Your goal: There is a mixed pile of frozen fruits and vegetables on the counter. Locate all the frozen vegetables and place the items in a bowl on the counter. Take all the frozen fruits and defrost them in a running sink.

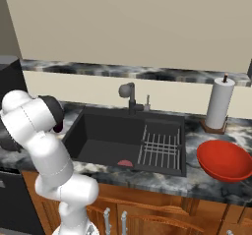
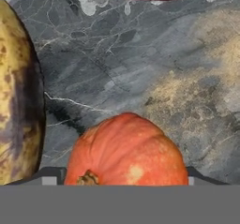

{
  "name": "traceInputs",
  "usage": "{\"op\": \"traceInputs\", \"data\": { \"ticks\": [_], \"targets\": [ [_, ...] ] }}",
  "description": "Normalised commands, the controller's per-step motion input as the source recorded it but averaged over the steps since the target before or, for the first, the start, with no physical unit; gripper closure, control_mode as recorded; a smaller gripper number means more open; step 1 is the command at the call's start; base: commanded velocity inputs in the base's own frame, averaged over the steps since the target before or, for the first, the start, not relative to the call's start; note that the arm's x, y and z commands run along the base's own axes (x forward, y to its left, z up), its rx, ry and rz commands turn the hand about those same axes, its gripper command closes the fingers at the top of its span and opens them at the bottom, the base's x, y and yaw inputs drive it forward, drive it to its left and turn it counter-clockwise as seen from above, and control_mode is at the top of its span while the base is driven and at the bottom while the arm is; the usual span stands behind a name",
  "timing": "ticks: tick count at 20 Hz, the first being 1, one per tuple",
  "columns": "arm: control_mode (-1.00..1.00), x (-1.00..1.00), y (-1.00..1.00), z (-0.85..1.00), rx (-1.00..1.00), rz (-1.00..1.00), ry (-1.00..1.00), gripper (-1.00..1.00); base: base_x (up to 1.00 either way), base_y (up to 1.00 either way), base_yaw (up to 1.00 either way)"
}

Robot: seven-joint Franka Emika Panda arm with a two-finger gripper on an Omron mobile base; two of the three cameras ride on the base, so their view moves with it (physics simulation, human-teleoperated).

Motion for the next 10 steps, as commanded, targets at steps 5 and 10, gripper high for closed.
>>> {"op": "traceInputs", "data": {
  "ticks": [5, 10],
  "targets": [
    [-1.0, -0.03, -0.12, -0.01, 0.0, -0.03, 0.0, 1.0, 0.0, 0.0, 0.0],
    [-1.0, -0.26, -0.68, 0.24, -0.01, -0.08, 0.02, 1.0, 0.0, 0.0, 0.0]
  ]
}}
